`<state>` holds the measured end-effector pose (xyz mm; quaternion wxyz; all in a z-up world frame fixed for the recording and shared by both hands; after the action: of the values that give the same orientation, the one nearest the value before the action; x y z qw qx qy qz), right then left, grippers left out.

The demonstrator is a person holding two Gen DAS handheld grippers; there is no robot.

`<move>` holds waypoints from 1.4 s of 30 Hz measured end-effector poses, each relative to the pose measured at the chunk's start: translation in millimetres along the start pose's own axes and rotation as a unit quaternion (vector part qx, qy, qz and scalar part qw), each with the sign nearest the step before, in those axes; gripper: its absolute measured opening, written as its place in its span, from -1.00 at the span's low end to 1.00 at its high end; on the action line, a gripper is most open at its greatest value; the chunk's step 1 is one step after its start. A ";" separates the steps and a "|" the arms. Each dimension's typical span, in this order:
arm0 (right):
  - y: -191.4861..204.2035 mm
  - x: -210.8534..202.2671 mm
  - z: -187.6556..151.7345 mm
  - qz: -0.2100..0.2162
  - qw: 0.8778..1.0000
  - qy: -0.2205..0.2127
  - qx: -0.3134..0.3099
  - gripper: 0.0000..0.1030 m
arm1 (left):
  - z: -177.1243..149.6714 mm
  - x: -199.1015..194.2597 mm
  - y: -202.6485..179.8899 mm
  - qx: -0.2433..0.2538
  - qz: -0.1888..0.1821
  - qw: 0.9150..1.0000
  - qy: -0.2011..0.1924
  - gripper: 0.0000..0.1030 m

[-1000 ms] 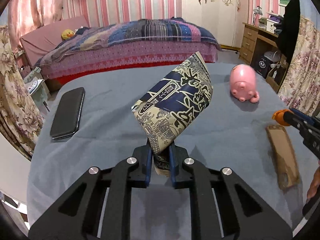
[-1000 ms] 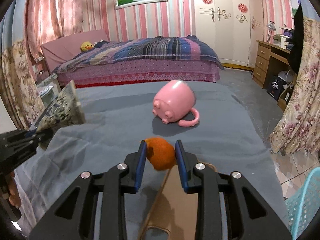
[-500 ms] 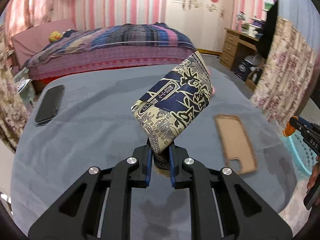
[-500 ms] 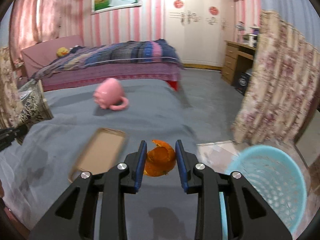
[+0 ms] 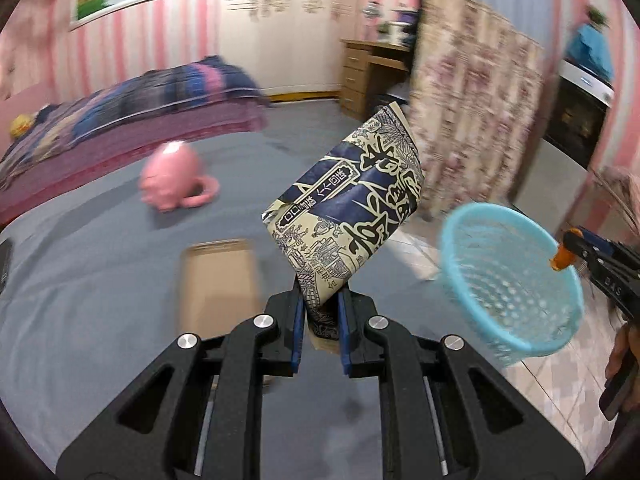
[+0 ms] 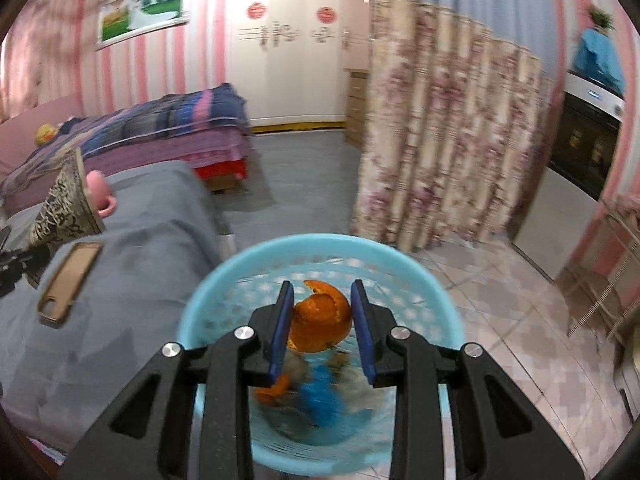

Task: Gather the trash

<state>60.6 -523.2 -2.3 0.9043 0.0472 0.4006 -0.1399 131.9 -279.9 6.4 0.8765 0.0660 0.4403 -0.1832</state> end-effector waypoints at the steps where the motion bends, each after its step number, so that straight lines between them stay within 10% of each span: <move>1: -4.8 0.1 0.3 -0.002 1.000 0.000 0.003 -0.42 | 1.9 4.8 -16.9 0.013 -0.007 1.000 0.002 -0.75; 19: -76.6 20.3 -21.4 -0.004 0.998 0.015 0.055 -0.42 | 17.7 75.6 -152.3 0.130 -0.048 0.989 0.044 -0.53; 42: -38.3 41.6 -24.1 0.011 0.999 0.025 0.045 -0.42 | 22.5 37.1 -86.2 0.071 -0.015 0.997 -0.023 0.89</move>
<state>58.9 -564.0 -48.2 0.8924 0.0959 0.4157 -0.1472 136.3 -375.6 -5.6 0.8766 0.1172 0.4072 -0.2281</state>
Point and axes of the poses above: each gripper's, at about its wrist camera, not at the fingertips, and x roughly the way its jaws point, y to its left, z to its top, the point moved 2 cm from there along x, roughly the way its jaws point, and after that the axes turned 13 degrees about y, right-handed, at the moved point
